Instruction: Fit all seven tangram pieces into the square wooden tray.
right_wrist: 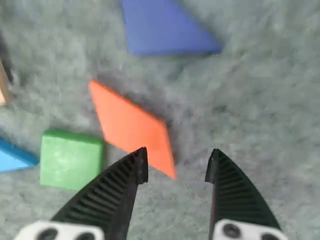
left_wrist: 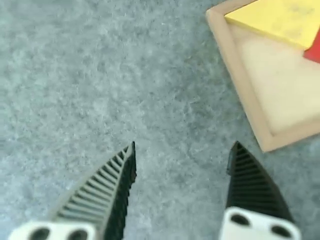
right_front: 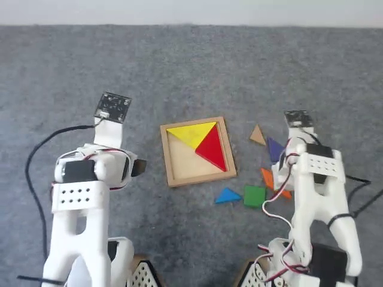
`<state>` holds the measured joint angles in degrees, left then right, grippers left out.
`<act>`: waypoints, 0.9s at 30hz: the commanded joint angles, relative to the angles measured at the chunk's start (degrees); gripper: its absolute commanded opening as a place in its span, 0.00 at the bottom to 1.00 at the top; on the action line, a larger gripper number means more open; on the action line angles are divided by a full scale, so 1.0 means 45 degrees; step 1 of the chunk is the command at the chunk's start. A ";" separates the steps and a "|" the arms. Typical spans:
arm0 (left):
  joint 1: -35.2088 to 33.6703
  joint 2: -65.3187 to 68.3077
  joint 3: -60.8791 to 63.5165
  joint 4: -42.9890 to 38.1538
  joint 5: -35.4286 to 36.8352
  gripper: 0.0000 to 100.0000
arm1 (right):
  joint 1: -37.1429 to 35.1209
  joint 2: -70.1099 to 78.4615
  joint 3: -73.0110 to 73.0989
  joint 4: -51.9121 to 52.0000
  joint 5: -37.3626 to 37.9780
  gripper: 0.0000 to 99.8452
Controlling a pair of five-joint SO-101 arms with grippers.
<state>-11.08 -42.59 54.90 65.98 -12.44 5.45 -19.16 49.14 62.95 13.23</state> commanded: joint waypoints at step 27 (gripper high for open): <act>0.0176 -0.0430 0.0264 -0.0567 0.0293 0.28 | -0.3214 0.0752 0.0821 -0.2139 0.0508 0.19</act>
<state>-10.64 -42.59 56.48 64.48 -12.00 -9.05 -18.37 54.07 54.86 14.73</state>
